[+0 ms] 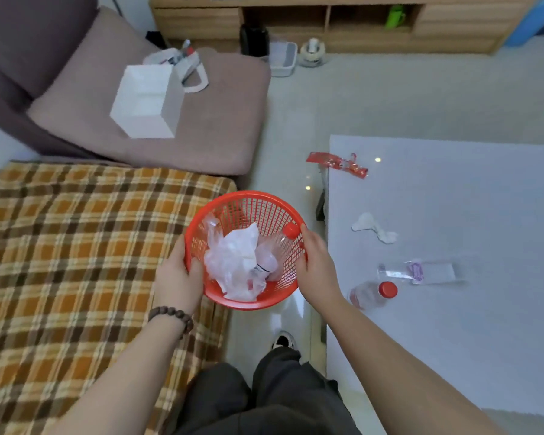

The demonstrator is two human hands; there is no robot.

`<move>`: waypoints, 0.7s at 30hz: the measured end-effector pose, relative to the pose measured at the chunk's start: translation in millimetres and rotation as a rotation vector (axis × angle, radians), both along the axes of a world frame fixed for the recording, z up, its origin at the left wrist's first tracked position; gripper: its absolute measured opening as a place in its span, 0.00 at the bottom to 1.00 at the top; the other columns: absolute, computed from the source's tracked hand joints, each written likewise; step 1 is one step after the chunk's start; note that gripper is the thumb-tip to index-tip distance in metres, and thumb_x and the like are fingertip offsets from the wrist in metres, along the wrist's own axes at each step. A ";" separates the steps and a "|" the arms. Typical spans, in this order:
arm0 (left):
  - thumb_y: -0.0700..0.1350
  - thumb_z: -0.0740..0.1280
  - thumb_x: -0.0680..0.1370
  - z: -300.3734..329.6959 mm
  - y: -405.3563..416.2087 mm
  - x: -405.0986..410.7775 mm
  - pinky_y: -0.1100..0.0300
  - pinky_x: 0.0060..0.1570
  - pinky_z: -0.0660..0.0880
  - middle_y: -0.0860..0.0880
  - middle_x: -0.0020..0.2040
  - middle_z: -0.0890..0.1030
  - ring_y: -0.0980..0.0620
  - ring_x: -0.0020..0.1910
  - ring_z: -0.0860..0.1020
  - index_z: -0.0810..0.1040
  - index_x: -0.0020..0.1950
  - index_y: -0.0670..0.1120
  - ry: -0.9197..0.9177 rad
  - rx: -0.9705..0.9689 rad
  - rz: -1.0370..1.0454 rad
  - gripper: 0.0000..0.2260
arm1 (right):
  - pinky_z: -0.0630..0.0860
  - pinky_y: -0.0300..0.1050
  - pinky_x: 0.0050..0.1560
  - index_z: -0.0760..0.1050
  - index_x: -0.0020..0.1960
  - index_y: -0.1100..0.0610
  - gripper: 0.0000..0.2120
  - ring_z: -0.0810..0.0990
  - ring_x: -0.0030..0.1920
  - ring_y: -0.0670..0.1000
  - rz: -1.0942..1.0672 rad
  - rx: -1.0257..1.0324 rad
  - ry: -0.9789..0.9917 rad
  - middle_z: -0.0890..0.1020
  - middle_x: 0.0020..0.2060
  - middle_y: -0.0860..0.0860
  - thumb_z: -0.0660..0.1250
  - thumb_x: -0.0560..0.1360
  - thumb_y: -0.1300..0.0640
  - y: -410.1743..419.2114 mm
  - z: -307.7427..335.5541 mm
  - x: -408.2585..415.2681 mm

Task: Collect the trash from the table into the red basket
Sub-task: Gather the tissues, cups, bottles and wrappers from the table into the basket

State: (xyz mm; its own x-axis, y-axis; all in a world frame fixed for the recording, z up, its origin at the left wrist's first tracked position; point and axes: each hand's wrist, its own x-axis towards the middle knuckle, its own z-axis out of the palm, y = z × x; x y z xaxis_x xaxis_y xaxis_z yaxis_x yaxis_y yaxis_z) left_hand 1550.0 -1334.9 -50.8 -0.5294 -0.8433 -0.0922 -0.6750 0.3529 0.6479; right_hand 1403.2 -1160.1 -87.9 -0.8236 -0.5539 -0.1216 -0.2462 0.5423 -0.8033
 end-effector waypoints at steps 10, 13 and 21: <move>0.37 0.62 0.76 3.3 -43.9 -132.8 0.60 0.39 0.65 0.45 0.45 0.82 0.48 0.39 0.75 0.75 0.65 0.46 0.039 -0.106 -0.403 0.18 | 0.67 0.46 0.66 0.54 0.75 0.53 0.25 0.68 0.68 0.53 -0.388 -0.008 -0.024 0.64 0.70 0.54 0.53 0.80 0.60 2.3 10.0 -40.8; 0.36 0.62 0.75 -5.0 -51.0 -176.9 0.65 0.35 0.64 0.46 0.42 0.81 0.44 0.39 0.77 0.76 0.63 0.43 0.057 -0.106 -0.528 0.17 | 0.68 0.48 0.67 0.54 0.75 0.52 0.24 0.68 0.68 0.53 -0.508 0.014 -0.031 0.64 0.71 0.54 0.53 0.80 0.58 -1.7 7.5 -60.6; 0.37 0.61 0.75 -5.4 -68.9 -309.5 0.55 0.38 0.70 0.42 0.41 0.81 0.40 0.38 0.77 0.73 0.66 0.46 0.067 -0.053 -0.901 0.19 | 0.65 0.41 0.65 0.56 0.75 0.55 0.27 0.68 0.67 0.52 -0.892 0.023 -0.049 0.66 0.70 0.55 0.54 0.77 0.64 -25.5 -1.0 -108.4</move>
State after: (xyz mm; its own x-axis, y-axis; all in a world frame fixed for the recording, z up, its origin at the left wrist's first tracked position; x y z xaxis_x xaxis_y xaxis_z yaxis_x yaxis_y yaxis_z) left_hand 1240.5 -1403.8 -56.2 -0.9940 -0.1093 -0.0108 -0.0905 0.7599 0.6437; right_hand 1294.8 -1185.6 -88.8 -0.9406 0.2930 -0.1716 0.3095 0.5319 -0.7882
